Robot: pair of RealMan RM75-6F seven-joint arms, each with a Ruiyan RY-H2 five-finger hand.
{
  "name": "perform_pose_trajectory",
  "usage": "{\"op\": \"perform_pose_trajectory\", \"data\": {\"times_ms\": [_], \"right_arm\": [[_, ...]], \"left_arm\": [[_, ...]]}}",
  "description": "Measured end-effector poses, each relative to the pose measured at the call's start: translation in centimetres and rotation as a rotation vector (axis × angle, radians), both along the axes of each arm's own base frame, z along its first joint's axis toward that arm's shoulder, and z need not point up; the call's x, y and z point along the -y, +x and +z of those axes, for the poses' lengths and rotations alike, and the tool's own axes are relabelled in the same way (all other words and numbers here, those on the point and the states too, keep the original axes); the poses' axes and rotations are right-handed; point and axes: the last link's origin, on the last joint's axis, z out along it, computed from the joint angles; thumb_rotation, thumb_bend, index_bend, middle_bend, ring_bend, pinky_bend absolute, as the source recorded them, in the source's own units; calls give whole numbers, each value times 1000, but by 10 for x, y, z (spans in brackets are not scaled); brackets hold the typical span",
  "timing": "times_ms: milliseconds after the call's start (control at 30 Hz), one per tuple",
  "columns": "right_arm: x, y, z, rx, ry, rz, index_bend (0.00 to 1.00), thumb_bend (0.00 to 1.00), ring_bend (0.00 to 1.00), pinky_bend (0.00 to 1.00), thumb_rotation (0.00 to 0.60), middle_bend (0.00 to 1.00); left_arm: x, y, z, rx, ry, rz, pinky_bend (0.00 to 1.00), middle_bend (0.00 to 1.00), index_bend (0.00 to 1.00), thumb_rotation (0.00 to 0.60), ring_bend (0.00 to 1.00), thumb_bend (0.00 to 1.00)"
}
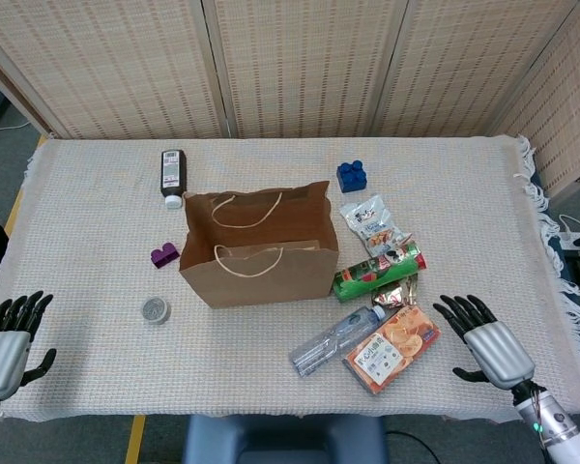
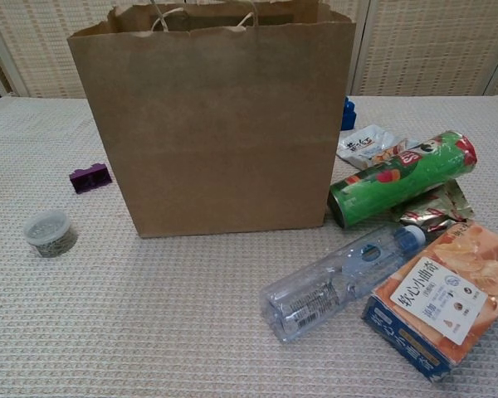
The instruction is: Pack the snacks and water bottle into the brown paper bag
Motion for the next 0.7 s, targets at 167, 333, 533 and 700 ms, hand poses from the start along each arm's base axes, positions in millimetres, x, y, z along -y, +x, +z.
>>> {"op": "perform_pose_trajectory", "data": {"times_ms": [167,333,533,700], "right_arm": [[10,2,-20,-95,105,49,0,0,0,0,600,0],[22,12,-37,-180,174,116,0,0,0,0,600,0],[28,21,-45,-197,197,136,0,0,0,0,600,0],[30,21,-48,-209,203,133,0,0,0,0,600,0]], "left_arm": [[0,1,0,0,6,-3,43,0,0,600,0,353],[0,0,-1,-4,5,-1,43,0,0,600,0,353],[0,0,-2,-5,6,1,43,0,0,600,0,353],[0,0,-2,-3,6,3,43,0,0,600,0,351]]}}
